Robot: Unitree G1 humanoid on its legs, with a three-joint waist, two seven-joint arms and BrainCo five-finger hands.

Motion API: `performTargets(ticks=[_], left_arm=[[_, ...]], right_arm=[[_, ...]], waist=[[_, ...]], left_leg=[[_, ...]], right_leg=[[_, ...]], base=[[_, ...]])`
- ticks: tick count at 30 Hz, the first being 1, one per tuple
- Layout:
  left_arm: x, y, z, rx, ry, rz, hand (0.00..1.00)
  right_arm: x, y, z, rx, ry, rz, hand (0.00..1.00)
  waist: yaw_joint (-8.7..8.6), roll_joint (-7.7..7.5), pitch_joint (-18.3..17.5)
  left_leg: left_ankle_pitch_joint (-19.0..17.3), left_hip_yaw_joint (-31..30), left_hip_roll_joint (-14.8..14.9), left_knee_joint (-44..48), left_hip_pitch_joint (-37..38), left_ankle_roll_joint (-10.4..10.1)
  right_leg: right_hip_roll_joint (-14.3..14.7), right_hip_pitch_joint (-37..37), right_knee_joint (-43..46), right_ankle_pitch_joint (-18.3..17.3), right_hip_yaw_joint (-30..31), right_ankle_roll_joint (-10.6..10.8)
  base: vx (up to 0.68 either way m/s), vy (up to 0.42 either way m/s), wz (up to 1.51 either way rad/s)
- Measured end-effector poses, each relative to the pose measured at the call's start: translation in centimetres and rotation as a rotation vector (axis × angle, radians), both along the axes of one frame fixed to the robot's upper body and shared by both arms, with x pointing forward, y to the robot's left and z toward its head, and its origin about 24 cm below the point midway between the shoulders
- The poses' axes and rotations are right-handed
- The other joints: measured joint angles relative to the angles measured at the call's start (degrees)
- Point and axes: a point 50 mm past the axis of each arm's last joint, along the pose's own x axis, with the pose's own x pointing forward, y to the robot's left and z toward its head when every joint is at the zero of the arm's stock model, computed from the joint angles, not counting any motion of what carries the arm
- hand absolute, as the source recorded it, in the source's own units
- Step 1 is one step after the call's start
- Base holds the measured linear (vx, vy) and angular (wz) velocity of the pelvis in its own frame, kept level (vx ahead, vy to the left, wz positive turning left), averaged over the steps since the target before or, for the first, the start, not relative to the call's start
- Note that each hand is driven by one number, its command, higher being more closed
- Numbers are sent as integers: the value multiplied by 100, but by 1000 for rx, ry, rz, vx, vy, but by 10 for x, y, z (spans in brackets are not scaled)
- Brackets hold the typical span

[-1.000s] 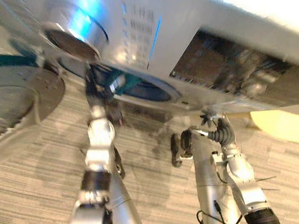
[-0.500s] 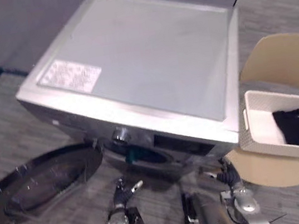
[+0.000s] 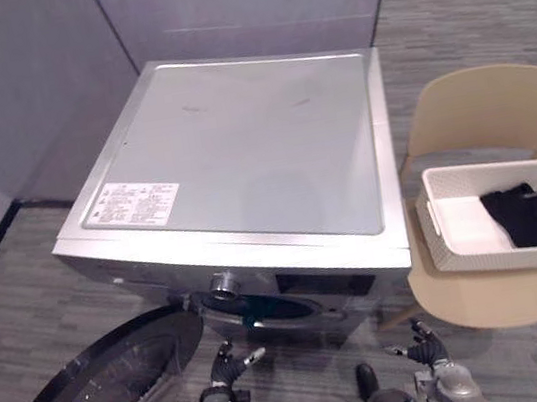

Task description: Pick up the laundry basket with both hands and put the clothes into the washing machine.

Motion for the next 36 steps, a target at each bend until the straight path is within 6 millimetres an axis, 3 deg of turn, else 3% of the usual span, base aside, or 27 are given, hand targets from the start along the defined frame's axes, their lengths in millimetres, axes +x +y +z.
performTargets(ticks=[1, 2, 3, 4, 5, 6, 7, 9, 10, 12, 13, 14, 15, 16, 17, 18, 19, 22, 24, 26, 27, 28, 30, 31, 32, 34, 36], left_arm=[[-1, 2, 0, 1, 2, 9, 0], [-1, 7, 0, 7, 5, 31, 0], [1, 6, 1, 5, 2, 32, 0], [2, 8, 1, 10, -1, 30, 0], [3, 13, 2, 23, -4, 30, 0], [4, 17, 3, 35, 0, 28, 0], [3, 16, 2, 38, 4, 21, 0], [4, 19, 3, 56, 7, 5, 0], [5, 20, 4, 60, 3, 3, 0], [6, 21, 3, 64, 13, 0, 0], [7, 20, 3, 62, 14, -2, 0], [7, 18, 3, 56, 15, 0, 0], [5, 19, 2, 56, 19, 4, 0], [2, 13, -1, 38, 32, 5, 0], [-1, 4, -3, 9, 41, 5, 0], [-3, -2, -5, -14, 45, 9, 0], [-7, -10, -6, -43, 50, 16, 0], [-1, -10, -3, -53, 16, 31, 0], [0, -12, -2, -66, 10, 42, 0], [1, -13, -1, -75, 1, 54, 0], [3, -13, 0, -75, -5, 53, 0], [3, -13, 0, -75, -7, 53, 0], [3, -11, 0, -82, -9, 71, 0], [3, -10, 0, -78, -7, 71, 0], [2, -8, 0, -69, -2, 65, 0], [3, -6, 0, -60, -4, 70, 0], [6, -5, 2, -54, -19, 78, 0]], right_arm=[[6, 0, 2, 1, -10, 3, 0], [20, 4, 7, 12, -46, 2, 0], [31, 6, 11, 16, -74, 8, 0], [34, 9, 12, 21, -79, 14, 0], [34, 11, 12, 23, -81, 22, 0], [32, 8, 11, 14, -72, 16, 0], [32, 7, 12, 8, -74, 14, 0], [31, 11, 11, 15, -72, 15, 0], [30, 13, 10, 17, -70, 17, 0], [29, 16, 9, 19, -63, 32, 0], [25, 18, 7, 21, -51, 45, 0], [24, 20, 6, 20, -45, 58, 0], [24, 21, 6, 20, -43, 69, 0], [26, 24, 6, 21, -46, 86, 0], [28, 24, 7, 16, -47, 95, 0], [26, 22, 6, 11, -38, 94, 0], [22, 18, 4, 4, -21, 88, 0], [23, 17, 5, 0, -25, 87, 0], [31, 14, 8, -10, -45, 91, 0], [32, 16, 9, -8, -46, 96, 0], [36, 18, 10, -6, -58, 103, 0], [38, 18, 11, -5, -62, 104, 0], [40, 19, 11, -2, -60, 100, 0], [42, 19, 12, 1, -65, 97, 0], [40, 20, 11, 6, -61, 93, 0], [35, 19, 9, 8, -50, 82, 0], [33, 21, 8, 13, -49, 81, 0]], waist=[[8, 11, 15], [-4, -44, 92], [23, 98, 111], [55, 131, 154], [89, 38, 200], [114, 8, 233], [145, 26, 243], [121, -12, 233], [125, -93, 204], [102, -69, 218], [40, -63, 220], [42, -10, 228], [57, 24, 245], [103, 95, 304], [141, 95, 329], [151, 96, 346], [184, 91, 367], [333, 93, 451], [350, 254, 528], [519, 259, 511], [590, 249, 506], [600, 240, 511], [601, 131, 559], [593, 102, 571], [573, 27, 597], [568, 5, 585], [498, 24, 582]], left_leg=[[-224, 75, 9, 63, 7, 0], [-422, 517, -3, 153, -32, 179], [-420, 952, 211, 139, -16, 207], [-405, 1237, 289, 143, 4, 231], [-393, 1716, 334, 142, 166, 204], [-334, 2203, 395, 181, 348, 90], [-317, 2421, 434, 174, 438, 57], [-271, 3144, 504, 65, 753, -61], [-263, 3311, 499, 44, 847, -118], [-260, 3614, 578, 186, 1066, -308], [-261, 3560, 867, 816, 1004, -310], [-212, 3413, 1356, 1905, 792, -167], [-172, 3168, 1613, 2554, 634, 210], [-300, 2399, 1775, 3643, 227, 474], [-514, 1551, 1451, 4140, -195, 207], [-628, 1136, 1138, 4192, -437, 99], [-707, 757, 690, 3922, -770, 198], [-708, 445, 119, 3045, -1268, 212], [-328, 21, -394, 1287, -1579, 124], [338, -100, -602, 808, -1485, 394], [388, -223, -707, 876, -1510, 743], [321, -219, -714, 940, -1504, 848], [128, -126, -791, 874, -1040, 1063], [102, -159, -821, 842, -904, 1102], [20, -254, -906, 735, -521, 1194], [-67, -615, -993, 532, 9, 1238], [-67, -1227, -890, 426, 306, 1238]], right_leg=[[87, -117, -34, -30, 203, 0], [84, -249, -206, -175, 252, -277], [62, -444, -139, -316, -652, -544], [26, -643, 262, -275, -1390, -658], [-143, -710, 974, -517, -2615, -1038], [-327, -554, 1066, -711, -3609, -1219], [-425, -527, 1119, -803, -4079, -1347], [-808, -469, 1524, -947, -5387, -1317], [-849, -484, 1646, -963, -5484, -1229], [-684, -688, 1934, -1096, -5089, -1061], [-503, -756, 2030, -1252, -4835, -1071], [-218, -724, 1962, -1335, -4501, -1087], [-24, -662, 1869, -1354, -4324, -1115], [310, -483, 1712, -1360, -3957, -1126], [483, -310, 1601, -1365, -3580, -1144], [563, -124, 1478, -1352, -3364, -1160], [626, 222, 1287, -1346, -3008, -1150], [679, 583, 1035, -1361, -2526, -1094], [729, 928, 702, -1396, -2221, -974], [706, 1155, 532, -1465, -1920, -854], [670, 1207, 643, -1593, -1781, -763], [636, 1185, 765, -1642, -1760, -720], [407, 756, 2323, -1976, -1760, -292], [325, 573, 2945, -1939, -1852, -174], [33, 206, 4187, -1874, -2116, 12], [-360, 20, 4982, -2218, -2578, -352], [-503, -248, 4487, -2419, -2920, -432]], base=[[-210, 67, -211], [-288, 52, -238], [-251, 34, -245], [-118, -13, -224], [40, -34, -209], [51, -28, -204], [42, -49, -208], [64, -122, -189], [95, -192, -167], [138, -190, -138], [280, -289, -149], [247, -254, -156], [301, -276, -185], [246, -154, -192], [305, -162, -201], [347, -53, -183], [306, -11, -130], [291, 33, -93], [288, 95, -71], [392, 127, -70], [473, 135, -55], [501, 131, -26], [507, 134, -8], [478, 127, 10], [562, 88, 34], [512, 28, 52], [451, -83, 90]])
